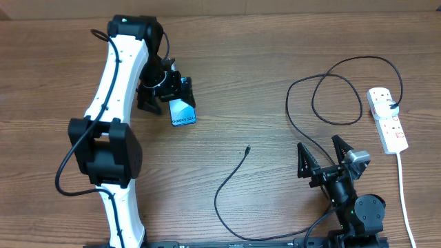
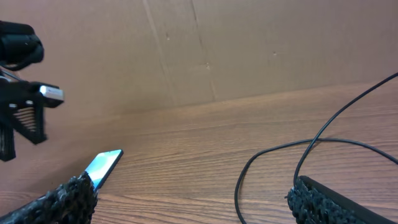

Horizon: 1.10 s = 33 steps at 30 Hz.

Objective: Plug charger to phone and switch on socket
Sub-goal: 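Move the left gripper forward over the Galaxy phone, then grasp the phone with the left gripper and lift it upright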

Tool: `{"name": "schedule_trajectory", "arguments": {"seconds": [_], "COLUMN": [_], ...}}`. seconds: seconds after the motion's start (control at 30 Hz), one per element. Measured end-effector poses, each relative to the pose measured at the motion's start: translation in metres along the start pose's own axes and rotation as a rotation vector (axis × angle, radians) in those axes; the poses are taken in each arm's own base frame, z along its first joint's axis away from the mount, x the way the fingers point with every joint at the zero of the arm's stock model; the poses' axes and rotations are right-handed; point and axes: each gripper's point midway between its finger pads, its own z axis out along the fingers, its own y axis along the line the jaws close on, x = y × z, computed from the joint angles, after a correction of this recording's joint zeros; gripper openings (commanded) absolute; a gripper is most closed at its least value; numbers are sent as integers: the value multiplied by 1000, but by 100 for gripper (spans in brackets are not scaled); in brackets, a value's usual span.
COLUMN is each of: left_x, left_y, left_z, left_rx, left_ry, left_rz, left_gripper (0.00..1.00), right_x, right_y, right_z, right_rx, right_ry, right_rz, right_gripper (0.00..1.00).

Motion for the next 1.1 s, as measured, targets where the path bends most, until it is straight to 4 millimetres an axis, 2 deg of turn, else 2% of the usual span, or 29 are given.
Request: {"name": "schedule_trajectory", "arguments": {"seconds": [0.33,0.67,0.87,1.1], "left_x": [-43,-80,-92,-97], "left_y": [22,18,17,28], "left_z": [24,71,89,105], "left_rx": [-156,-190,-202,-252], "left_ry": [-105,-137,-147,-132], "left_rz": [-146,-179,-167,-177], "left_gripper": [100,100,100,100], "right_x": [0,0,0,0], "right_y": [0,0,0,0], "right_z": [0,0,0,0], "right_rx": [-1,-1,0,-1], "right_ry": [1,1,0,0], "right_rz": [0,0,0,0], "right_gripper": [100,100,100,100]}}
